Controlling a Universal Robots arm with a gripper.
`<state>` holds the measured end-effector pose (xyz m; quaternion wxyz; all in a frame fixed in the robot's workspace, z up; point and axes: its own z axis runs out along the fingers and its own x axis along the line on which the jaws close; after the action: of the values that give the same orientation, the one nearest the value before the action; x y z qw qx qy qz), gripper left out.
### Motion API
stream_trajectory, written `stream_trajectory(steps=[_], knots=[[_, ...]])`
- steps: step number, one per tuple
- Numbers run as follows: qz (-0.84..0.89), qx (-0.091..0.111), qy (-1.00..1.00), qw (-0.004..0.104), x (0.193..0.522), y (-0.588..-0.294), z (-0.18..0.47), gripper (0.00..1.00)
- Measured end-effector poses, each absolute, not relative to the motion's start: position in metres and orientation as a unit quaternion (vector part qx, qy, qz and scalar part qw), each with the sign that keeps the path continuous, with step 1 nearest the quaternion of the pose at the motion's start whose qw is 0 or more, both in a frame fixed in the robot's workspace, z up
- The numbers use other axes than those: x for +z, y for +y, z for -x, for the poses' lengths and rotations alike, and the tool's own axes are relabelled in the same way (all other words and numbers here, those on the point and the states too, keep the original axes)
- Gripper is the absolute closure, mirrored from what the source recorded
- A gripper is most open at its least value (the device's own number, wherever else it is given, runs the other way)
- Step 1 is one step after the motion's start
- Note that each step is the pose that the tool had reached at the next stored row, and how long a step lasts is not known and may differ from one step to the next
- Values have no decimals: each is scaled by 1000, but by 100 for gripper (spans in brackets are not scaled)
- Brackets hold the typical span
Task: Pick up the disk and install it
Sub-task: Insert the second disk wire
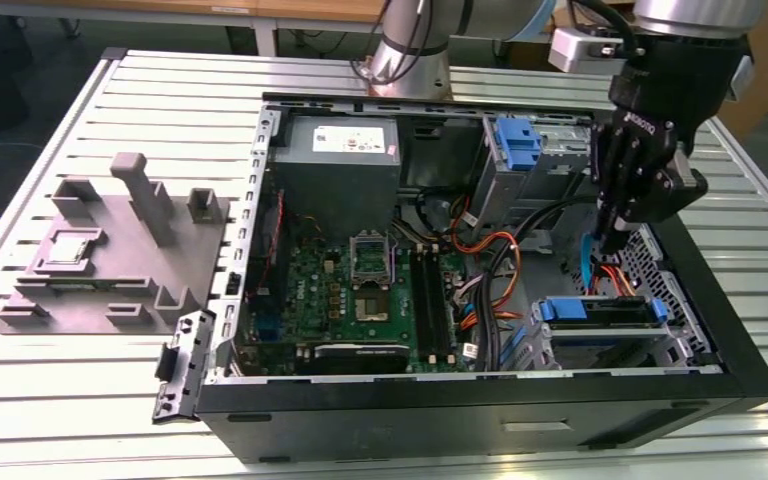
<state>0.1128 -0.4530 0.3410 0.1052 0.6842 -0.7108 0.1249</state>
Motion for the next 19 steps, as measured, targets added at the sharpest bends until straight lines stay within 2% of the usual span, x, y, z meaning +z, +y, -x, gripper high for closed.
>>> stream_trajectory(steps=[2, 3, 15, 17, 19], knots=[[-683, 130, -710, 110, 340, -453, -113, 78], [-683, 131, -710, 111, 340, -453, -113, 84], [-683, 131, -710, 111, 340, -454, -109, 84], [-684, 127, -710, 107, 340, -455, -109, 84], [-686, 115, -713, 95, 340, -458, -108, 84]])
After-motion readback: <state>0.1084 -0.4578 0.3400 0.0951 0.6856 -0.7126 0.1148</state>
